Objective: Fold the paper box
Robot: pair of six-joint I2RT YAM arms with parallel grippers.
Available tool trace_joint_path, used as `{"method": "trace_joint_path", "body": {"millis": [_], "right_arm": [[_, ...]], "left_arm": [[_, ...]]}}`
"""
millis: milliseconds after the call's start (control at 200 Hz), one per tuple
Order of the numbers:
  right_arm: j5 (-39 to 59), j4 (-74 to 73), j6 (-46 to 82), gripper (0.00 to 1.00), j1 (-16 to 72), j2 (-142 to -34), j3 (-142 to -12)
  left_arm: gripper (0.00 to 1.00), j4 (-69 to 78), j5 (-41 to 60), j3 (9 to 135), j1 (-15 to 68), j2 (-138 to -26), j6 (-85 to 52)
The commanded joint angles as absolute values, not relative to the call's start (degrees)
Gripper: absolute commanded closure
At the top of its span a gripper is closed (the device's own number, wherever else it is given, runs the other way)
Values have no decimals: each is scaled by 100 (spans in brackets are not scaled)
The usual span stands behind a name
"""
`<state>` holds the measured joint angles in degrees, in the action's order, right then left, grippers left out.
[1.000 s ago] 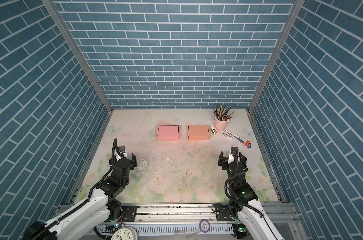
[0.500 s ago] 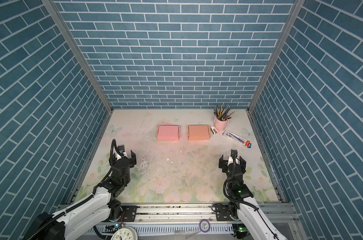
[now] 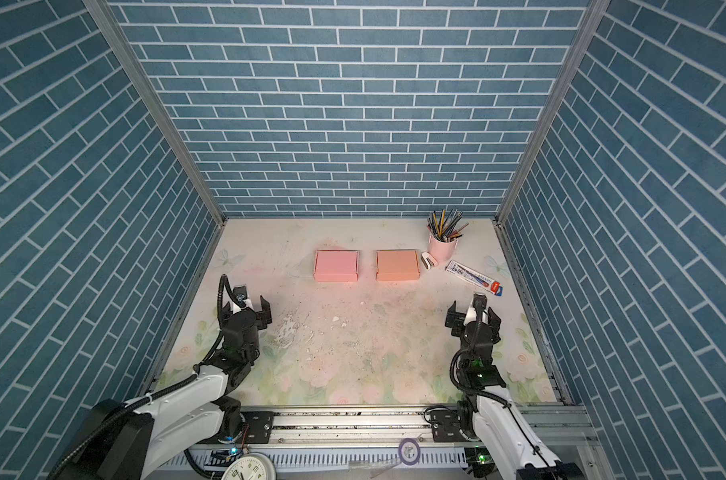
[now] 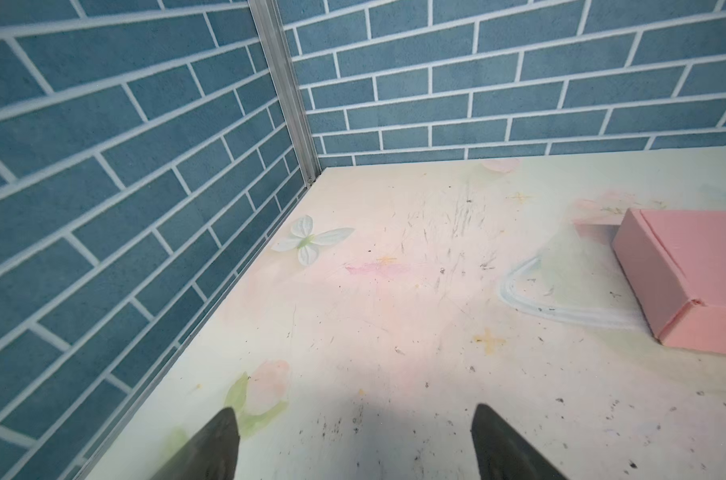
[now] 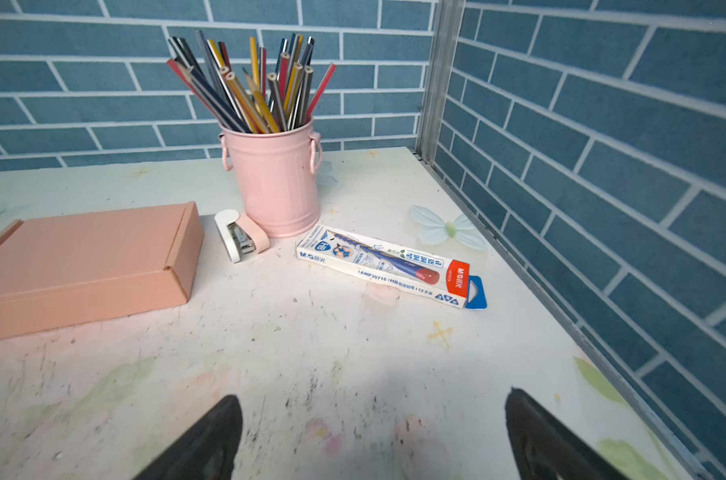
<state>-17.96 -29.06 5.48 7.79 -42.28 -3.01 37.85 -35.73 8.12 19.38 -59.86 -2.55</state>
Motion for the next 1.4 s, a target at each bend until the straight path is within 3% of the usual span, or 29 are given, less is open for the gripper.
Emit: {"method": "trace_joint_path", "body": {"millis": [0,355,1200,1395], "right_arm": [[-1521,-3572,371,2,645,-4633,-363],[-1376,-4692,333,1,425,-5902,-633],[-1469,-6983,690,2,-34,-7890,-868],[-1122,-6713,652,2,-112,-8140,-1158]], "left_arm": [[12,4453,-3472,994,1826,-6334,-64],[12,5191,-3197,1481,1462,-7444,162],[12,6407,-2448,1603,964,-8428,133],[12,6456,-2228,1563,888,-8417,125]]}}
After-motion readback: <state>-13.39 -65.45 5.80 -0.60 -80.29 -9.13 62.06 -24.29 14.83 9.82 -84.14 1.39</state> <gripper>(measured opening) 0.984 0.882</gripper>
